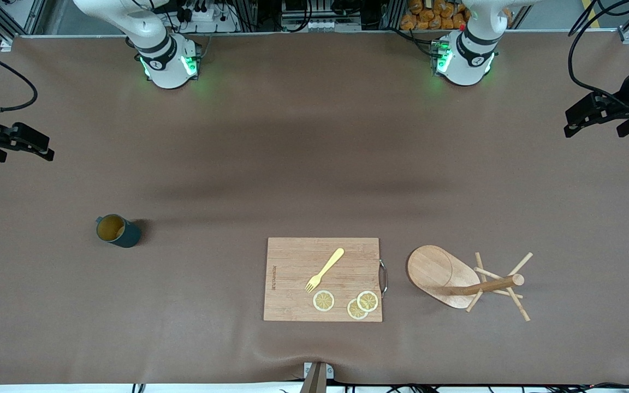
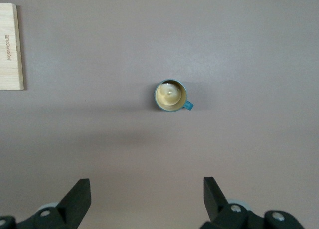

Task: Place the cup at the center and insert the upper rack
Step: 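Move the right gripper toward the teal mug, then lower the right gripper and grasp the teal mug rim, then lift the teal mug with the right gripper toward the table center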

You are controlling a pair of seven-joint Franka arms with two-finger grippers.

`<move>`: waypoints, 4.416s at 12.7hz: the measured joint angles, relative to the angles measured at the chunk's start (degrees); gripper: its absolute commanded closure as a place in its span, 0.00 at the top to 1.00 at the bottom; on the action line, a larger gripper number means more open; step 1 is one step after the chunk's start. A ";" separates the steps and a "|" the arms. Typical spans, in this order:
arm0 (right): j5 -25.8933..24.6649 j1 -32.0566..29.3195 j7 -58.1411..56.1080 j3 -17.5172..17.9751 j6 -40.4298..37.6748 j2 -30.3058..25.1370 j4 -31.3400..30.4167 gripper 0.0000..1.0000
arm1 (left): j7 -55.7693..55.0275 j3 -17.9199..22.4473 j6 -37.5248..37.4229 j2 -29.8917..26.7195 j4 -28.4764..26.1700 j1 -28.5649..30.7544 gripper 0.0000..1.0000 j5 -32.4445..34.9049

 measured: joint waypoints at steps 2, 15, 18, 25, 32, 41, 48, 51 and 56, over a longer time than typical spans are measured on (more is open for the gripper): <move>0.00 -0.05 0.00 -0.10 -0.26 0.00 0.00 1.00 | 0.00 0.07 0.00 0.00 0.05 0.07 1.00 0.00; 0.25 -2.15 -0.01 -0.60 6.62 7.47 -0.18 1.00 | -1.84 -0.03 0.08 0.01 0.16 -0.11 1.00 0.00; 1.18 -2.55 0.02 -0.60 10.03 13.07 -0.48 1.00 | -1.84 -0.09 0.10 0.09 0.19 -0.25 1.00 -0.11; 8.67 -2.58 0.65 -0.47 24.18 27.84 -3.89 1.00 | -1.84 -0.21 0.36 1.14 0.25 -1.07 1.00 -0.14; 9.12 -1.18 7.89 0.04 30.79 31.35 -8.84 0.99 | -1.85 -0.22 3.69 2.89 0.26 -1.61 1.00 -1.46; 9.12 -1.18 9.24 -0.15 30.85 32.71 -8.87 0.00 | -1.85 -0.78 4.41 4.39 0.30 -2.33 1.00 -1.85; 9.13 0.13 9.28 -0.06 28.93 30.34 -6.88 0.00 | -1.85 -0.83 4.39 4.39 0.30 -2.33 1.00 -1.85; 9.12 3.86 10.80 -0.02 20.68 25.74 -4.37 0.00 | -1.85 -0.82 4.39 4.36 0.40 -2.31 1.00 -1.85; 9.26 13.07 24.17 0.60 9.86 17.12 -2.57 0.00 | -1.85 -0.79 4.35 4.28 0.48 -2.19 1.00 -1.85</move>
